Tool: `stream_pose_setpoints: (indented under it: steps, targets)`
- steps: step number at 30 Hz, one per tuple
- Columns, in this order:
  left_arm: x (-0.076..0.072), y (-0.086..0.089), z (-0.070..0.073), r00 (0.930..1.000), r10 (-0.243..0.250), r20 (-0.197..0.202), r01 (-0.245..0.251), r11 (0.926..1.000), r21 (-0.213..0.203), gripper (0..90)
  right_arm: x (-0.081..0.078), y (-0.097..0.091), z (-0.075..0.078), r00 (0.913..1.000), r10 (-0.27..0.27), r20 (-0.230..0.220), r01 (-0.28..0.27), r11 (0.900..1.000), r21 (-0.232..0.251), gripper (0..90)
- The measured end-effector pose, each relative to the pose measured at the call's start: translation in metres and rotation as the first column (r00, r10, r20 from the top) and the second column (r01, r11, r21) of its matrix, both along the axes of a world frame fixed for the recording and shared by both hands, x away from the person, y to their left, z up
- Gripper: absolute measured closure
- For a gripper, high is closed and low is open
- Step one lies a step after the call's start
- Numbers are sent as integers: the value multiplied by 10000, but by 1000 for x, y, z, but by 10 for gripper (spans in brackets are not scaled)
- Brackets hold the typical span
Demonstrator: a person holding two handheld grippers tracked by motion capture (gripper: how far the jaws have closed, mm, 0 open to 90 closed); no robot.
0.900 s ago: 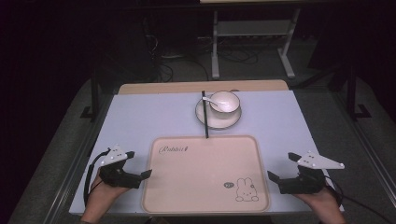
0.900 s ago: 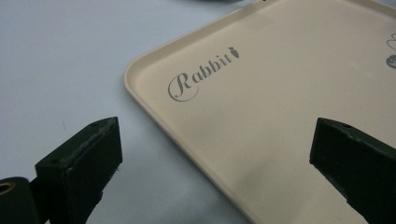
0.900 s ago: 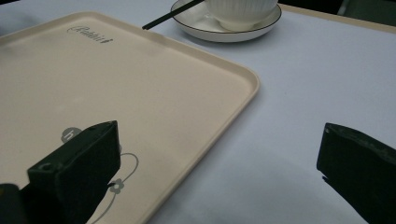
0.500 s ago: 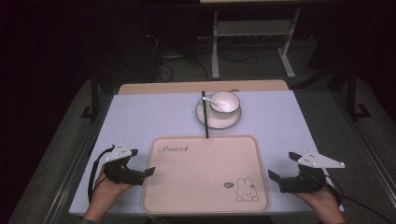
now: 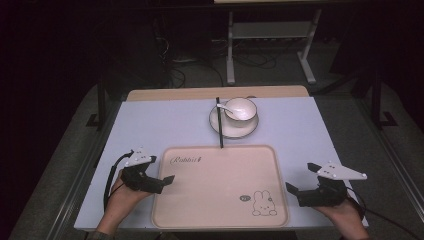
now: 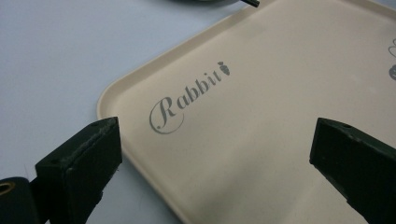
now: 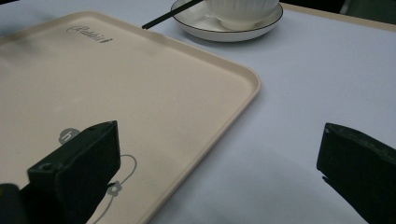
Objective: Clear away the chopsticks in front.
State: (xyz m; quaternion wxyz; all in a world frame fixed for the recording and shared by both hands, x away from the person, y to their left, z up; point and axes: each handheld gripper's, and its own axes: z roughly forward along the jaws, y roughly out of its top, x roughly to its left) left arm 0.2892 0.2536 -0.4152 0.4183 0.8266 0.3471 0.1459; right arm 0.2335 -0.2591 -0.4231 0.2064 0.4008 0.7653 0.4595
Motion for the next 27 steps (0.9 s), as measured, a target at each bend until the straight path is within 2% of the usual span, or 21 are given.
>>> stream_pose_setpoints:
  steps: [6,10,27]
  targets:
    - [10,-10,6,9997,-97,220,97,9999,-24,17,0,2,0,10000,11,18,-11,10000,10,0]
    - [20,-19,7,9997,-196,139,202,9990,-397,17,1,3,-1,10000,14,-43,-14,10000,-39,0]
    - [55,-55,15,9994,-199,295,202,9998,-83,18,2,3,-2,9999,84,-74,-84,10000,-35,0]
